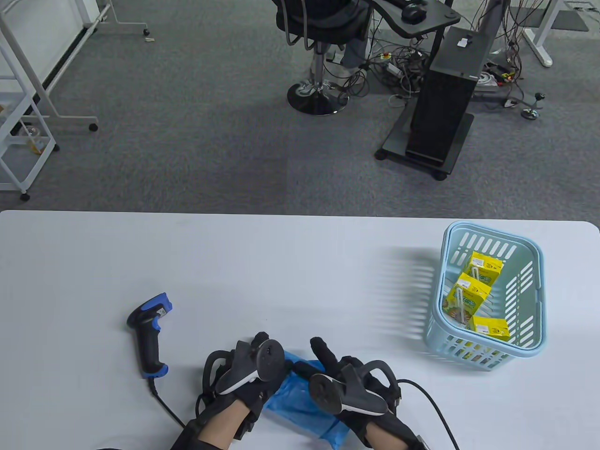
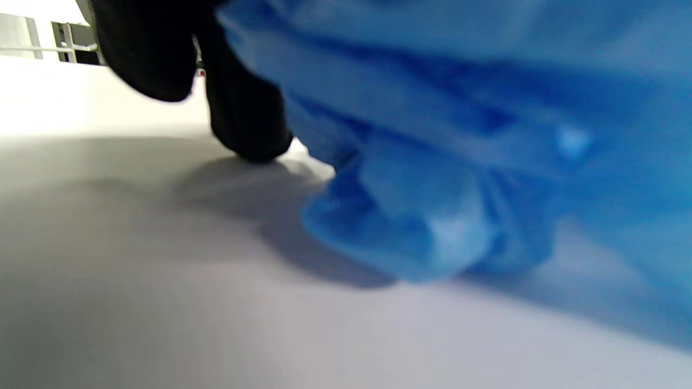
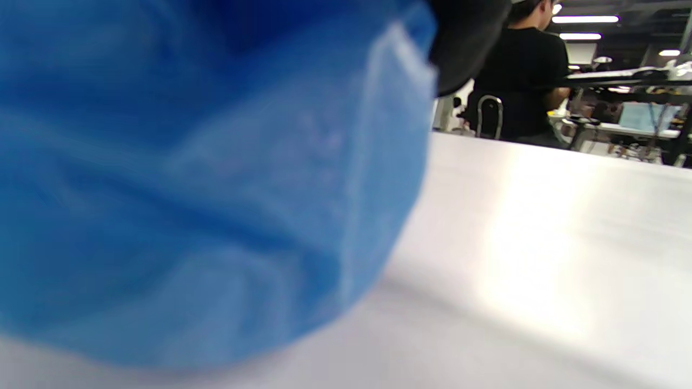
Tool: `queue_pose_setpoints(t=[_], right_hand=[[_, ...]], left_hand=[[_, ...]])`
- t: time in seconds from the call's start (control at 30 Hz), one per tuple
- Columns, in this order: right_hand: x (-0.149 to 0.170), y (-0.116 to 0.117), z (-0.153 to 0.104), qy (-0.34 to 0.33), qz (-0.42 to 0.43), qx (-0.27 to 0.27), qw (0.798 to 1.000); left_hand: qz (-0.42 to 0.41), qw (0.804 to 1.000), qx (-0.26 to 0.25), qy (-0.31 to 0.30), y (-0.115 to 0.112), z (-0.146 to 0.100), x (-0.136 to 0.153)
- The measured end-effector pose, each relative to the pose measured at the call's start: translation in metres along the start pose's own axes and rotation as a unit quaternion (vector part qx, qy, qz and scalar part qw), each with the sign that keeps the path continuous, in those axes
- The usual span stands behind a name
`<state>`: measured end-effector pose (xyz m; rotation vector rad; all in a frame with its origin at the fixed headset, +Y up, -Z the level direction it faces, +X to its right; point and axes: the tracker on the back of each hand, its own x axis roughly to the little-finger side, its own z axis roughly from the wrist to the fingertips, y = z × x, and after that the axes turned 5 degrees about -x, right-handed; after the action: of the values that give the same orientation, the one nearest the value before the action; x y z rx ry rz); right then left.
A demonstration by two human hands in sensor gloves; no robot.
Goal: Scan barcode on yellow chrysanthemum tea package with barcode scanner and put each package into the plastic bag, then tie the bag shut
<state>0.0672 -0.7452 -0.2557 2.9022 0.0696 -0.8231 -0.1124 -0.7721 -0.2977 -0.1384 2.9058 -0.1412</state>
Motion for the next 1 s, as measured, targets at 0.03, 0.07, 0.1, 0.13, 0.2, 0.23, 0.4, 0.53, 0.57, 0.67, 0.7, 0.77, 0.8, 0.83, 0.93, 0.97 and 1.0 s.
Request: queue_pose_setpoints(t=[0.03, 0.07, 0.1, 0.13, 0.2, 0.23, 0.4, 0.53, 0.57, 0.67, 0.7, 0.77, 0.8, 0.83, 0.93, 0.97, 1.0], right_hand=[[-0.001, -0.001, 0.0, -0.003, 0.003, 0.005, 1.0], [-0.001, -0.002, 0.0, -0.003, 0.003, 0.001, 1.0], [-0.002, -0.002, -0.001, -0.002, 0.001, -0.003, 1.0], [-0.002, 0.0, 0.0, 0.0, -0.009, -0.009, 1.0], [-0.001, 0.002, 0.001, 0.008, -0.022, -0.019, 1.0], [0.0, 0.006, 0.002, 0.018, -0.035, -0.027, 0.999], [0.01, 0.015, 0.004, 0.05, -0.073, -0.04, 0.995], [0.021, 0.018, 0.005, 0.09, -0.06, -0.074, 0.991], [0.023, 0.019, 0.004, 0.097, -0.066, -0.08, 0.99], [0.034, 0.022, 0.004, 0.114, -0.082, -0.082, 0.987], [0.036, 0.023, 0.003, 0.119, -0.08, -0.084, 0.986], [0.045, 0.025, 0.003, 0.129, -0.061, -0.098, 0.985], [0.05, 0.027, 0.003, 0.135, -0.043, -0.111, 0.984], [0.054, 0.03, 0.002, 0.141, -0.025, -0.122, 0.982], [0.064, 0.033, 0.001, 0.156, -0.002, -0.138, 0.978], [0.065, 0.033, 0.0, 0.158, 0.0, -0.138, 0.978], [0.068, 0.033, 0.0, 0.165, -0.002, -0.135, 0.977]], left_hand=[[0.002, 1.0, -0.005, 0.005, 0.0, 0.0, 0.001], [0.002, 1.0, -0.004, 0.01, 0.0, 0.0, 0.001], [0.003, 1.0, 0.0, 0.012, -0.001, 0.001, 0.001], [0.012, 1.0, 0.012, 0.019, -0.001, 0.001, 0.001], [0.027, 0.999, 0.034, 0.013, -0.001, 0.002, 0.0], [0.035, 0.998, 0.053, 0.01, -0.002, 0.003, -0.001], [0.044, 0.993, 0.108, -0.008, -0.003, 0.002, -0.002], [0.054, 0.991, 0.12, -0.01, -0.003, 0.001, -0.004], [0.059, 0.991, 0.123, -0.012, -0.003, 0.001, -0.004], [0.063, 0.988, 0.138, -0.014, -0.002, 0.002, -0.005], [0.06, 0.988, 0.142, -0.016, -0.003, 0.002, -0.005], [0.06, 0.986, 0.153, -0.017, -0.003, 0.002, -0.004], [0.06, 0.986, 0.154, -0.018, -0.003, 0.002, -0.004], [0.059, 0.986, 0.157, -0.018, -0.003, 0.002, -0.004], [0.052, 0.986, 0.157, -0.014, -0.003, 0.002, -0.002], [0.052, 0.986, 0.157, -0.013, -0.004, 0.002, -0.001], [0.054, 0.986, 0.16, -0.01, -0.004, 0.003, 0.001]])
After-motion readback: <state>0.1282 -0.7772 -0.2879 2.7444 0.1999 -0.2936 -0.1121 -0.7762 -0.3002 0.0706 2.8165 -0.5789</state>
